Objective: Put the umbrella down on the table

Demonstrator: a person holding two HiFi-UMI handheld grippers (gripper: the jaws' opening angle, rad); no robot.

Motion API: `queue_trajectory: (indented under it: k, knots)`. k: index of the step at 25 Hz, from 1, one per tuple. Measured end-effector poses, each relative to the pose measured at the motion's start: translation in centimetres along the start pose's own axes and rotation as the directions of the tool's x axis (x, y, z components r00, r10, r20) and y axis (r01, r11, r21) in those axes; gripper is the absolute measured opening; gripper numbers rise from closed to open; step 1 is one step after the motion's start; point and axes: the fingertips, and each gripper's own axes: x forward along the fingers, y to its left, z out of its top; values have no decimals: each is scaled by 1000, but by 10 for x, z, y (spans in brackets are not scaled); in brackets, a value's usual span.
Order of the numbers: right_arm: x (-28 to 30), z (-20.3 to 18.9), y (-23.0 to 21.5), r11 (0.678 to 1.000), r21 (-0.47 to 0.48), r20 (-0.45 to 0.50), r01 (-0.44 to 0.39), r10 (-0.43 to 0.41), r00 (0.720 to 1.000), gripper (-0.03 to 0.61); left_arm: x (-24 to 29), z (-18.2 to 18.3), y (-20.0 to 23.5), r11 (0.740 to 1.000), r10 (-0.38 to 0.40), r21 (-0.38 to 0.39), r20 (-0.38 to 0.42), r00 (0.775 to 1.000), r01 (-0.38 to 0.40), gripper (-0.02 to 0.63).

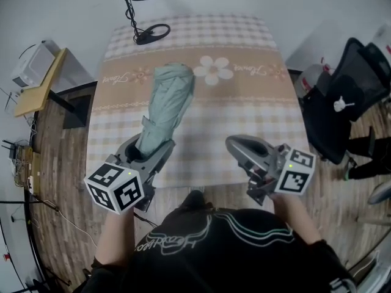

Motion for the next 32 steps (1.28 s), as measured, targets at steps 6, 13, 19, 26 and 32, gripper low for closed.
queue_trajectory:
  k: [6,13,19,26,32]
  knots:
    - [23,3,-24,999,28,-9,29,-29,1000,12,29,-7,32,999,0,35,-71,997,2,241]
    - [38,-1,-51,994,75,-25,73,-71,997,12,62,-28,57,995,-3,94,-156,988,18,241]
    - [48,-8,-71,989,107,-40,104,-100,994,12,88,-61,81,992,0,124,-247,969,32,241]
    - [54,-14,-87,983,129,-55,134,-127,990,12,109,-105,106,986,30,162,-349,937,29,241]
    - [60,-17,-96,978,148,-65,150,-142,988,12,119,-139,121,981,56,190,-433,900,30,241]
